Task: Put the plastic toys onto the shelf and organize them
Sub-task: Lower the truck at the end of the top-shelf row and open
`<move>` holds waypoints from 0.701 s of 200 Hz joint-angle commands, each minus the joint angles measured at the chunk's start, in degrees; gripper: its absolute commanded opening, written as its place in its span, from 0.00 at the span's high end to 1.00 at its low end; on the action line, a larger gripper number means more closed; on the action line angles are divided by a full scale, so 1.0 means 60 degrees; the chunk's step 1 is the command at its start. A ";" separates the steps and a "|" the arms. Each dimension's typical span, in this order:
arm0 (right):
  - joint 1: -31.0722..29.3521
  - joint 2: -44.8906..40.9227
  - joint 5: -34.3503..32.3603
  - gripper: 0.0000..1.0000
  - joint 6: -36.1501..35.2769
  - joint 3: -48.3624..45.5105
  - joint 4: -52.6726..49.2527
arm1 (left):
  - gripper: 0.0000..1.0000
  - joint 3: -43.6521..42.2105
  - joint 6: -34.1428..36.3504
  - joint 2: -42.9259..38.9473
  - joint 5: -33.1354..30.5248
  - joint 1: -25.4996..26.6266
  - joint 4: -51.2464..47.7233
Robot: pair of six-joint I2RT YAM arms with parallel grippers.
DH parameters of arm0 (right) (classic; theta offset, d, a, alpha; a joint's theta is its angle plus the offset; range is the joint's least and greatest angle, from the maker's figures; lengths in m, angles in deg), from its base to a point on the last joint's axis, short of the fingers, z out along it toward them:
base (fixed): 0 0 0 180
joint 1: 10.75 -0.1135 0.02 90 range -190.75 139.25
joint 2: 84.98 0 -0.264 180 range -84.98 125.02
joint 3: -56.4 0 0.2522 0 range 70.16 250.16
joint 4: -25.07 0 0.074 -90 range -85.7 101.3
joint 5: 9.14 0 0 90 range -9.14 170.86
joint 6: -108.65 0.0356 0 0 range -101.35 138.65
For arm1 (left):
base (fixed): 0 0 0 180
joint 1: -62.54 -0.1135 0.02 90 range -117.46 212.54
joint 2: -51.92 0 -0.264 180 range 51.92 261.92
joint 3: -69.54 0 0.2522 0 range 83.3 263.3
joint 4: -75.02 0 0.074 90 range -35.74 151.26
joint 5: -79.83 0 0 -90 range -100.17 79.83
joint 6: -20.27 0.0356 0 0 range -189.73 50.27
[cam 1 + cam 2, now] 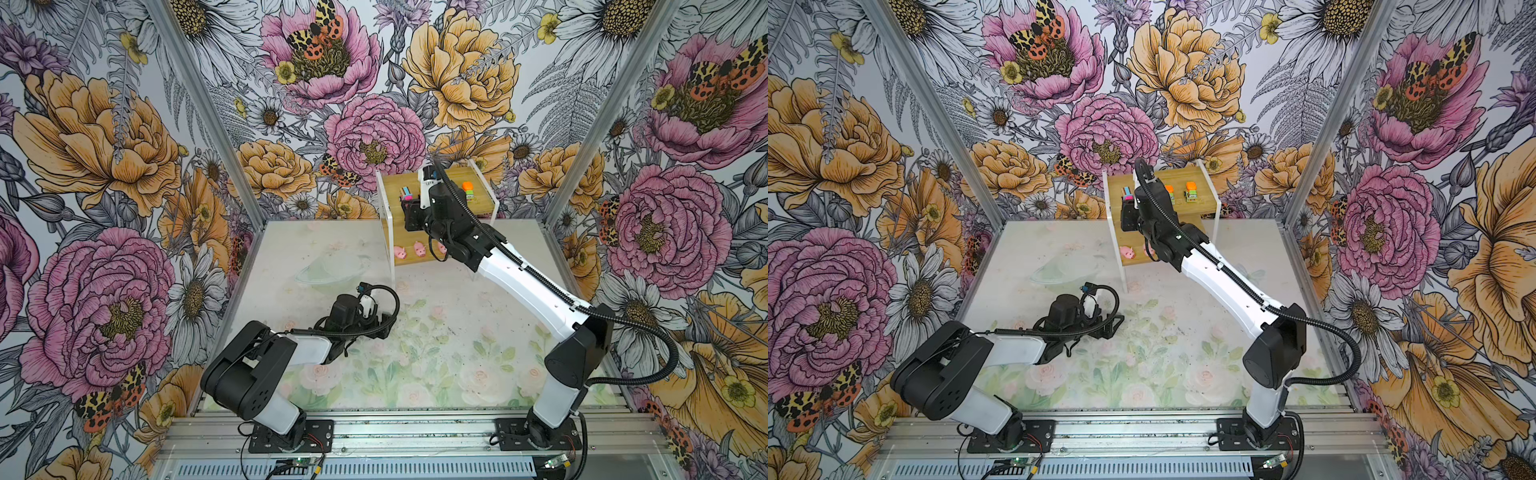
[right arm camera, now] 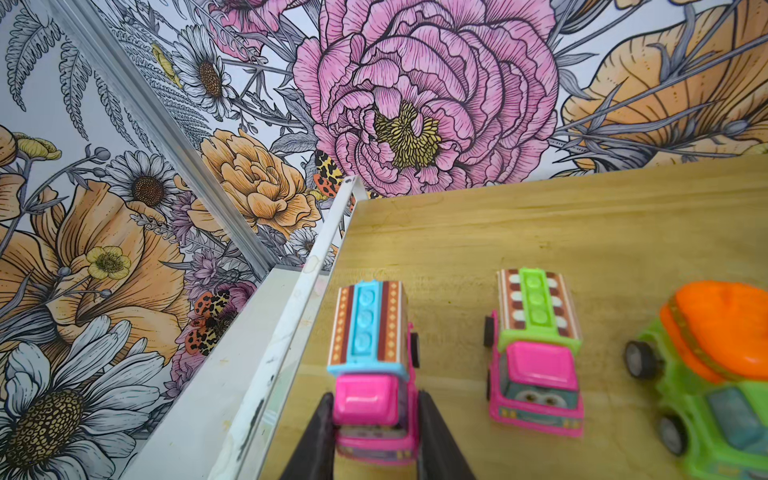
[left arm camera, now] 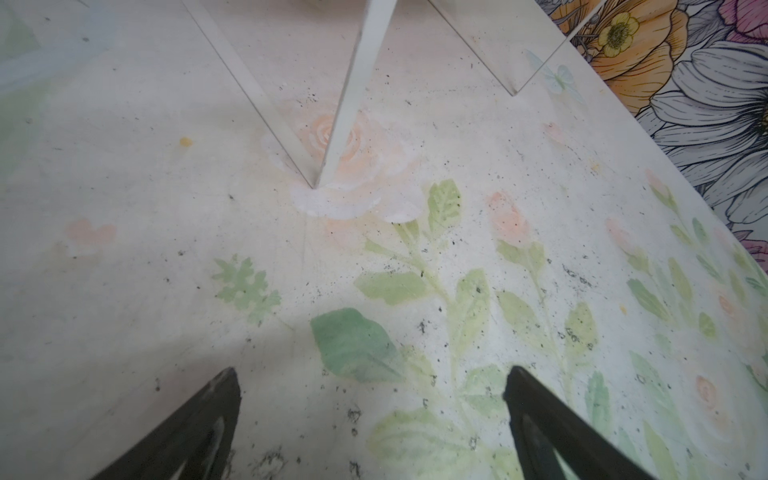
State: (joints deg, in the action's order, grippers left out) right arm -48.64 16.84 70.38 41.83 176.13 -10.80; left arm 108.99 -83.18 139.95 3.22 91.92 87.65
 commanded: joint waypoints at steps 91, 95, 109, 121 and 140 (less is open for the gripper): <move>0.0042 0.0388 0.0197 0.87 0.0312 0.0356 0.0071 | 0.01 -0.0122 0.0132 -0.0098 -0.0062 -0.0034 0.0275; 0.0045 0.0401 0.0205 0.87 0.0329 0.0355 0.0067 | 0.01 -0.0133 0.0128 -0.0100 -0.0062 -0.0034 0.0278; 0.0045 0.0417 0.0205 0.86 0.0326 0.0383 0.0068 | 0.01 -0.0122 0.0132 -0.0098 -0.0055 -0.0034 0.0276; 0.0042 0.0418 0.0207 0.86 0.0340 0.0371 0.0073 | 0.01 -0.0122 0.0134 -0.0090 -0.0062 -0.0042 0.0274; 0.0041 0.0412 0.0236 0.85 0.0356 0.0370 0.0054 | 0.01 -0.0107 0.0134 -0.0075 -0.0058 -0.0041 0.0274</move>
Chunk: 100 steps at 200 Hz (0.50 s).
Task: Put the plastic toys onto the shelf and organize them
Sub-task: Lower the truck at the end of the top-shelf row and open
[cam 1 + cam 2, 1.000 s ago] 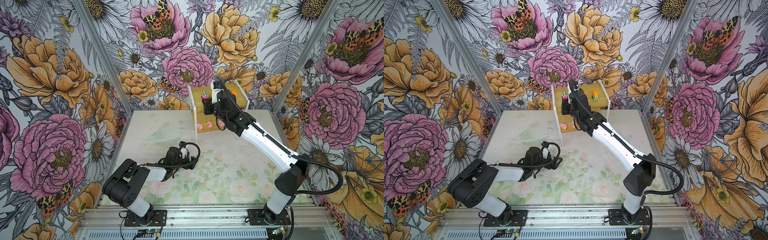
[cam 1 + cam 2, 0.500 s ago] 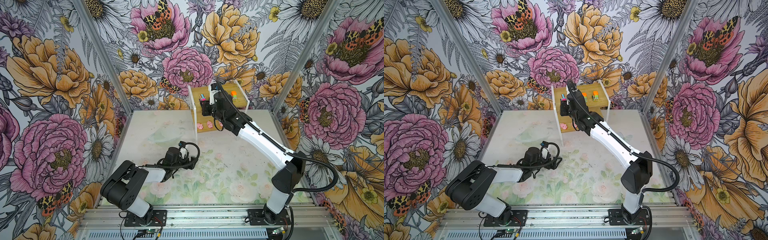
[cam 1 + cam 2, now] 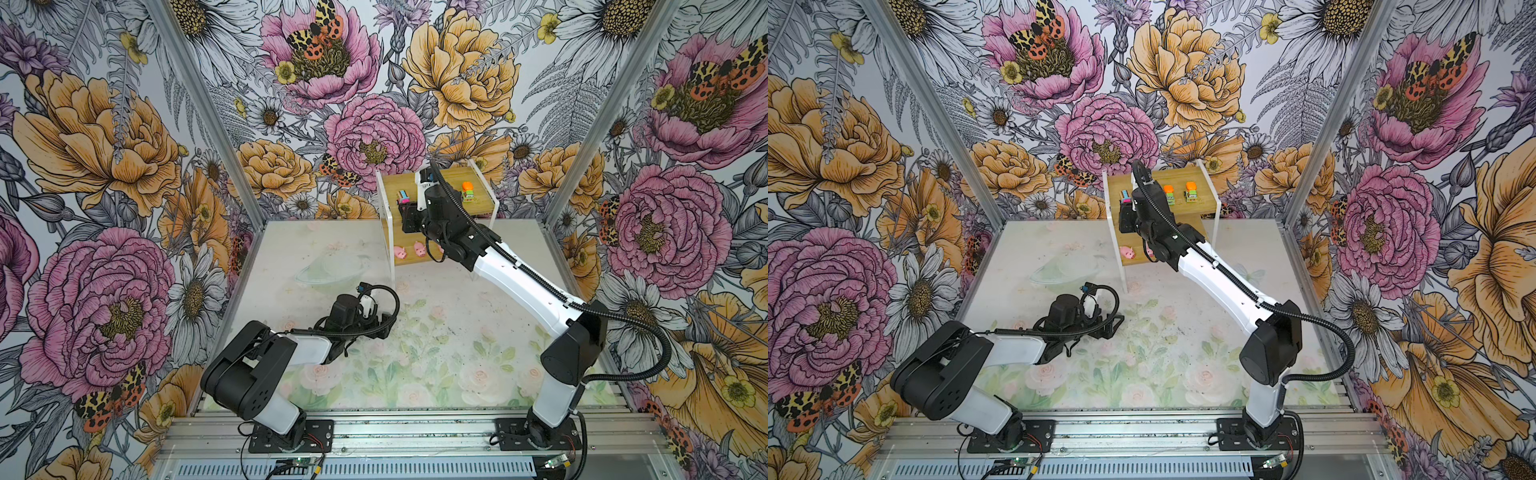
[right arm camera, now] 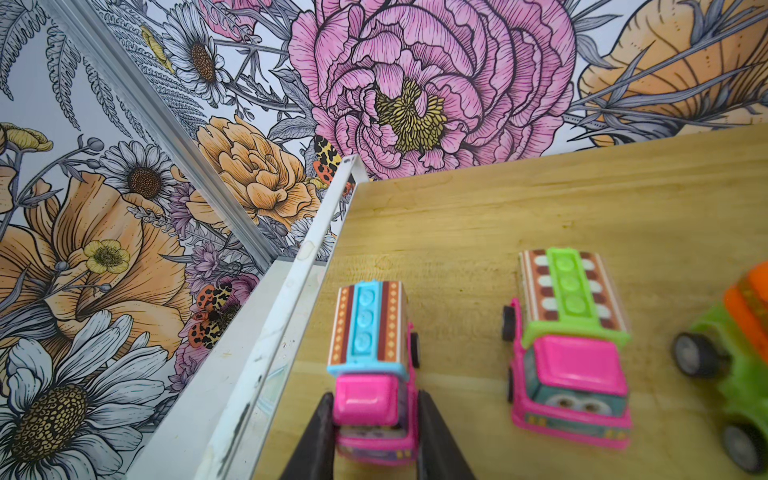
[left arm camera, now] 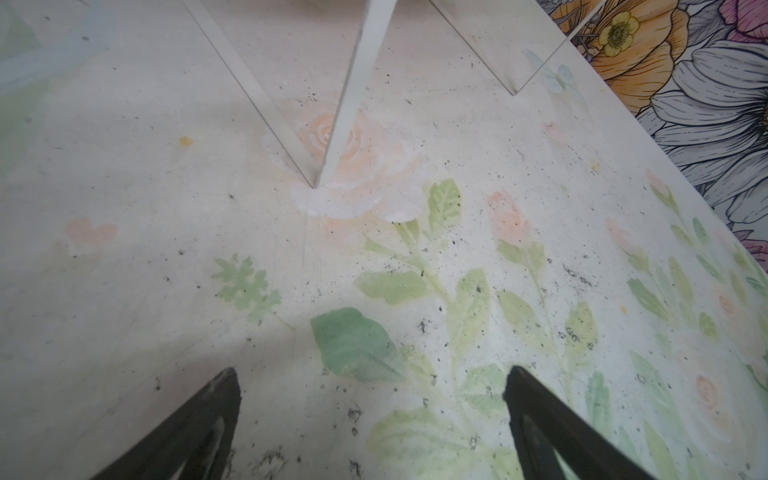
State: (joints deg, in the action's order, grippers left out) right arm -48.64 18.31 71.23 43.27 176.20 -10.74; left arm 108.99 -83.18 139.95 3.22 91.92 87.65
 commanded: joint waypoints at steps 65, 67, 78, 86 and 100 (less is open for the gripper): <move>0.0033 0.0087 0.0097 0.76 0.0034 0.0305 0.0054 | 0.01 -0.0042 0.0127 0.0047 -0.0037 -0.0067 0.0274; 0.0035 0.0075 0.0085 0.76 0.0040 0.0288 0.0055 | 0.01 -0.0047 0.0131 0.0057 -0.0035 -0.0075 0.0274; 0.0045 0.0071 0.0083 0.76 0.0022 0.0272 0.0052 | 0.01 -0.0035 0.0133 0.0079 -0.0033 -0.0085 0.0274; 0.0038 0.0045 0.0092 0.76 0.0025 0.0261 0.0054 | 0.01 -0.0021 0.0122 0.0094 -0.0007 -0.0078 0.0274; 0.0045 0.0039 0.0083 0.75 0.0000 0.0214 0.0050 | 0.01 -0.0019 0.0112 0.0109 -0.0002 -0.0079 0.0274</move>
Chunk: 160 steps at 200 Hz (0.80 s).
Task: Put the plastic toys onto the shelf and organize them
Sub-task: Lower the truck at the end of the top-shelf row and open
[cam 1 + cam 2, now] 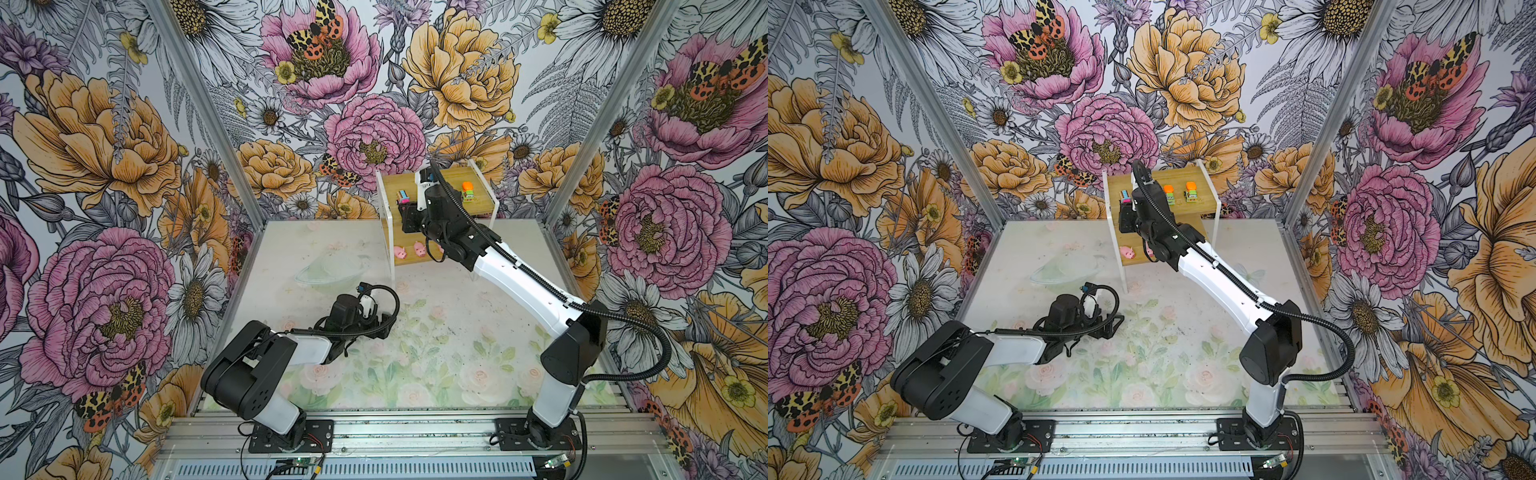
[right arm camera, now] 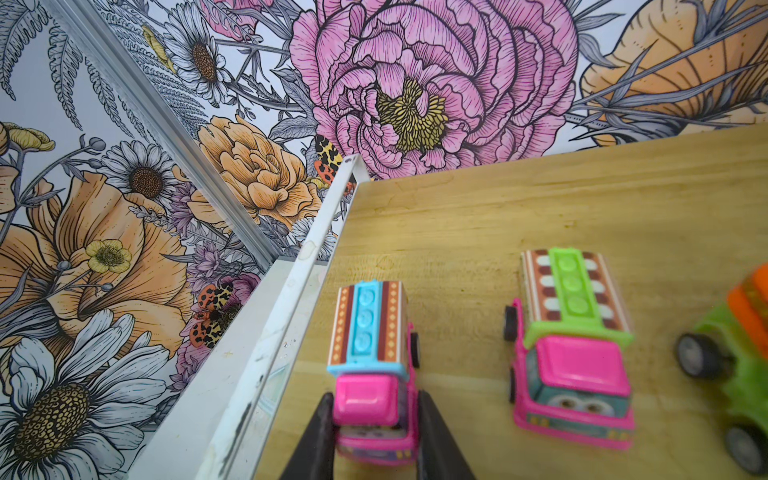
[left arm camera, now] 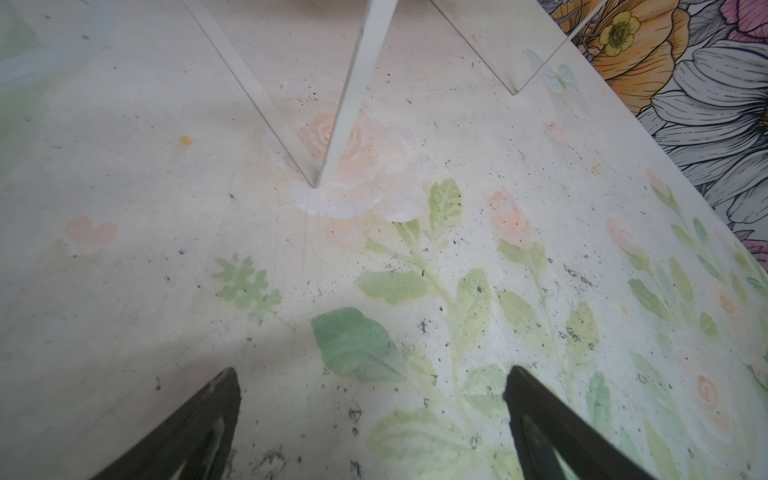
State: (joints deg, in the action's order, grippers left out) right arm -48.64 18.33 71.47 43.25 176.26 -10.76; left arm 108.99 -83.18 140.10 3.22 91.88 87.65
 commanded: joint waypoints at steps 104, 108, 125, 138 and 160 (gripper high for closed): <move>0.0045 -0.0072 0.0099 0.60 -0.0111 0.0143 0.0054 | 0.01 0.0024 0.0107 0.0094 0.0029 -0.0079 0.0274; 0.0045 -0.0079 0.0091 0.59 -0.0112 0.0136 0.0046 | 0.01 0.0025 0.0109 0.0090 0.0029 -0.0072 0.0274; 0.0045 -0.0116 0.0092 0.58 -0.0114 0.0114 0.0052 | 0.01 0.0025 0.0089 0.0098 0.0025 -0.0080 0.0274; 0.0037 -0.0131 0.0088 0.57 -0.0116 0.0085 0.0045 | 0.01 0.0025 0.0090 0.0098 0.0025 -0.0071 0.0274; 0.0044 -0.0243 0.0141 0.54 -0.0118 0.0015 0.0052 | 0.01 0.0022 0.0089 0.0097 0.0018 -0.0064 0.0274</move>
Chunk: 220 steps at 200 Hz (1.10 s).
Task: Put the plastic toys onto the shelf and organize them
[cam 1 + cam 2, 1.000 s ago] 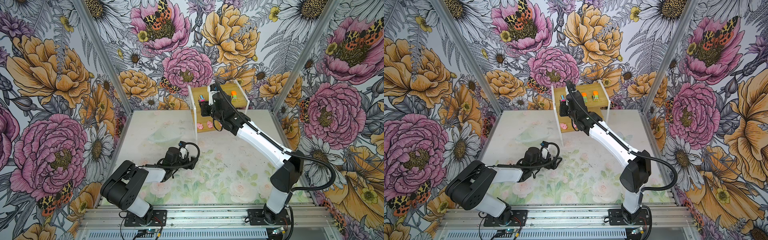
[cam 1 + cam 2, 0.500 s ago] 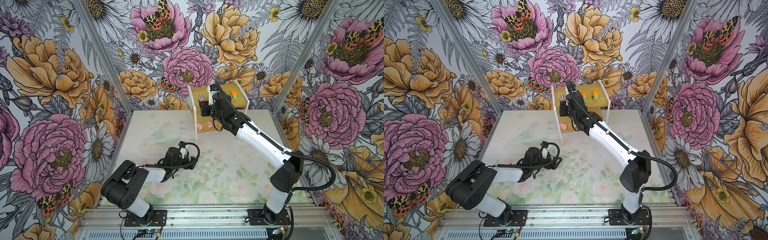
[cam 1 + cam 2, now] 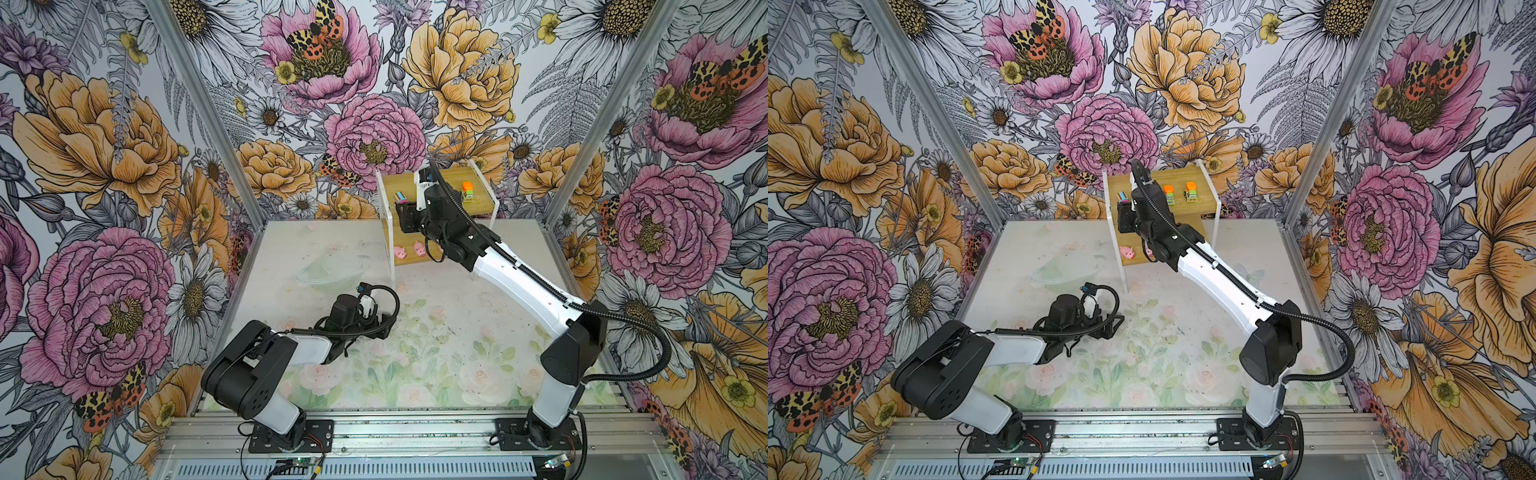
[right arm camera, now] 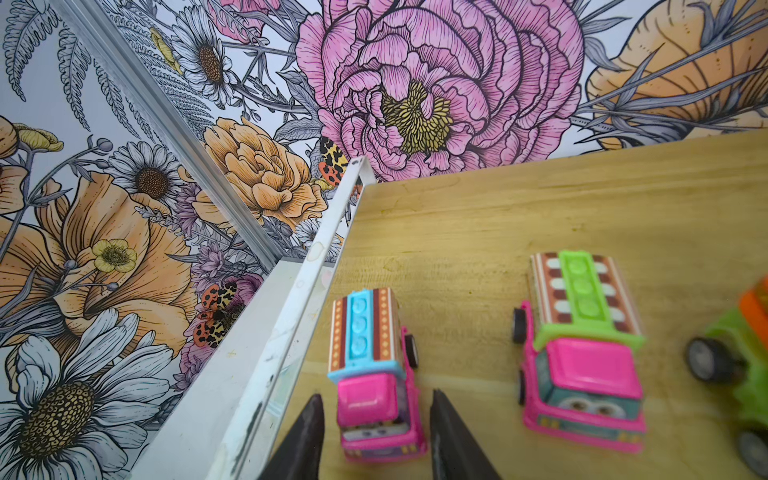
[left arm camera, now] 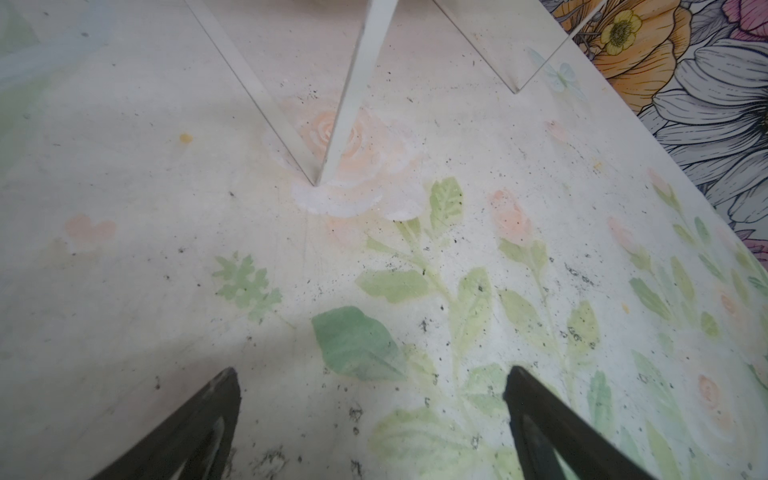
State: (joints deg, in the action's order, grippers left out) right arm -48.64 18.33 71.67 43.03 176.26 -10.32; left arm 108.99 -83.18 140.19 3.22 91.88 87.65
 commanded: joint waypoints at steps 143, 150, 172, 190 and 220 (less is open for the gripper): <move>0.3006 -0.7881 -0.1162 0.37 -0.2091 -0.8034 0.0157 | 0.01 0.1078 0.1008 -0.2694 -0.0999 -0.0128 -0.2431; 0.3556 -0.8004 -0.1027 0.36 -0.2372 -0.8613 0.0495 | 0.01 0.1198 0.1209 -0.2992 -0.1283 -0.0184 -0.2685; 0.4919 -0.7936 -0.0242 0.36 -0.3017 -1.0280 0.2069 | 0.01 0.1314 0.1685 -0.3785 -0.1977 -0.0600 -0.3035; 0.5422 -0.7562 0.0104 0.36 -0.3441 -1.1724 0.4216 | 0.01 0.1235 0.1814 -0.4329 -0.2216 -0.1237 -0.3031; 0.6067 -0.6446 0.0739 0.36 -0.3565 -1.3534 0.7855 | 0.01 0.0816 0.2073 -0.4881 -0.2165 -0.2429 -0.2534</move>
State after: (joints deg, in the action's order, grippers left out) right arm -14.43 -23.70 71.73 24.82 99.90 13.98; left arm 116.25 -73.67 112.84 -7.14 81.65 72.13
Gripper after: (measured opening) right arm 0.635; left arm 0.988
